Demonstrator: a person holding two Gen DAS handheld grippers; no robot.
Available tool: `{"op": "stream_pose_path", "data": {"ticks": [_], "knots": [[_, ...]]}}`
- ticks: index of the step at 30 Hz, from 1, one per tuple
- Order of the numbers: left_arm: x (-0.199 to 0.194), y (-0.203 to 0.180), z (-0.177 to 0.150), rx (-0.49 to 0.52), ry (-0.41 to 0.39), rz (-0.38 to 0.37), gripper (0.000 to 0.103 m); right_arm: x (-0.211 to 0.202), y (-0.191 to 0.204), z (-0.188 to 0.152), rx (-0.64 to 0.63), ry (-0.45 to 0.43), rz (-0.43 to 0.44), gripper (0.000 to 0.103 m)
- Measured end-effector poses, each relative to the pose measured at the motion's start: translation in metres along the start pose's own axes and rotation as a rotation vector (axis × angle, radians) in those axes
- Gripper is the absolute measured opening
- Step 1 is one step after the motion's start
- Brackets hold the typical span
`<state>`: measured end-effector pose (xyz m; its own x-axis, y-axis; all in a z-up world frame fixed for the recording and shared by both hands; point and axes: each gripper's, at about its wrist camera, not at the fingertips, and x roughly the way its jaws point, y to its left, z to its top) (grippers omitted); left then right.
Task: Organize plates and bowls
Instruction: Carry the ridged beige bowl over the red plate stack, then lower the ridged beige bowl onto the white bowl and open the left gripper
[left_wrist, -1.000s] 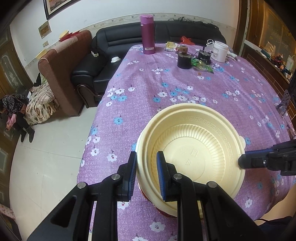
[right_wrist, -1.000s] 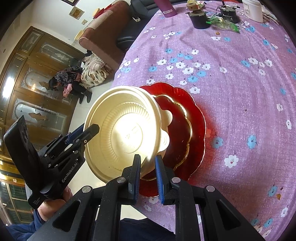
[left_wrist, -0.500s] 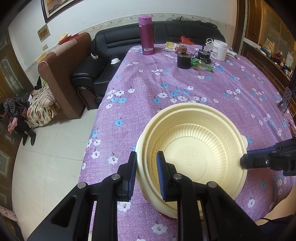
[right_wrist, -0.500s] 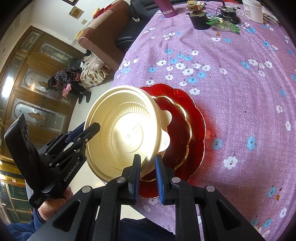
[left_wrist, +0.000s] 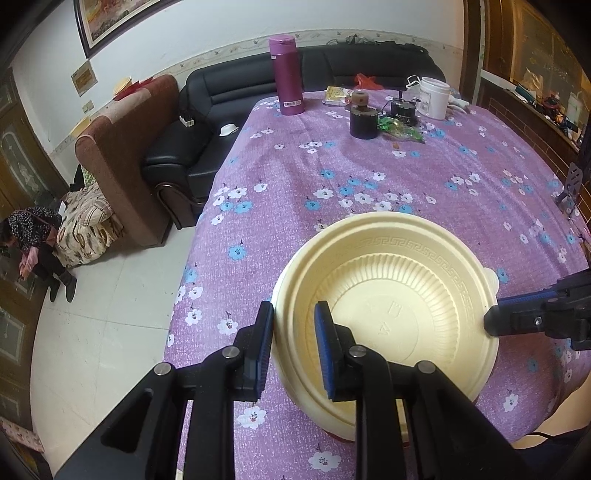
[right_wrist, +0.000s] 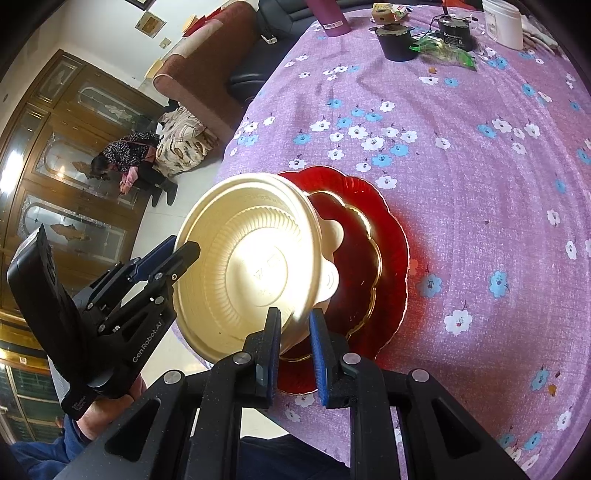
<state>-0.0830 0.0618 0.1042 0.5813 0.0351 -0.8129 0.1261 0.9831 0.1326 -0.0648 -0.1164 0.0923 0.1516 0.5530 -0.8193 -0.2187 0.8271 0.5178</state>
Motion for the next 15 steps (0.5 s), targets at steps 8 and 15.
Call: {"op": "stream_pose_path", "data": {"ticks": [8, 15], "knots": [[0.0007, 0.0013, 0.0012, 0.003, -0.002, -0.012, 0.022, -0.001, 0.0022, 0.0015, 0.008, 0.0, -0.013, 0.019], [0.0018, 0.0019, 0.0032, 0.014, -0.01, -0.011, 0.022, 0.0009, 0.0053, 0.0039, 0.013, -0.001, -0.025, 0.019]]}}
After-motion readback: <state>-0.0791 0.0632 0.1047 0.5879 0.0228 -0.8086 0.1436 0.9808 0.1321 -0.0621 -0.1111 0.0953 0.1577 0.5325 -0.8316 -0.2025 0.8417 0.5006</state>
